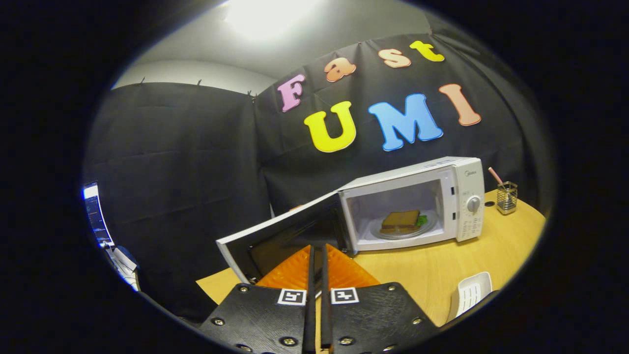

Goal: Open the microwave, put the food inside, and close the microwave door.

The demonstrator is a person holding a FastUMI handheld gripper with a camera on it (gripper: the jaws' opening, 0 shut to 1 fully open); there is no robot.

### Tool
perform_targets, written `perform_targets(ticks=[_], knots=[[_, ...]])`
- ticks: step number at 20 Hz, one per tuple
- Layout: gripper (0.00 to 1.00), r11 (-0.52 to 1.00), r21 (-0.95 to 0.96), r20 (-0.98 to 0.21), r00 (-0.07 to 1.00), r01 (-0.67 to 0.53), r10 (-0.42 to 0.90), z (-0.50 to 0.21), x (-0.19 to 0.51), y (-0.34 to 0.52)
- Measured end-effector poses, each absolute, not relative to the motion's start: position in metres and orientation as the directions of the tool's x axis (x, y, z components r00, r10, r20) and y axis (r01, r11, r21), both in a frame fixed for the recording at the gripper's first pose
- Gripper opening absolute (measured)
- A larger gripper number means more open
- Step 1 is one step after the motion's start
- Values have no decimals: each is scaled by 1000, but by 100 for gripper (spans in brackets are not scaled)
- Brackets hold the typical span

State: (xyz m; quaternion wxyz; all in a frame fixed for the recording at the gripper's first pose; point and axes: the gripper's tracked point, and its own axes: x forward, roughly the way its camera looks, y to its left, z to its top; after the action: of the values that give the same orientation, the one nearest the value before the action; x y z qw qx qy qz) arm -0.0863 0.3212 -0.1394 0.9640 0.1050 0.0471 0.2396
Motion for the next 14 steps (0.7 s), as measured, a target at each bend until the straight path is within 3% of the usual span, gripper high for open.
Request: perform_targets(ticks=[14], knots=[[5,768,201,-4,783,-609,622,-111,-124,457]])
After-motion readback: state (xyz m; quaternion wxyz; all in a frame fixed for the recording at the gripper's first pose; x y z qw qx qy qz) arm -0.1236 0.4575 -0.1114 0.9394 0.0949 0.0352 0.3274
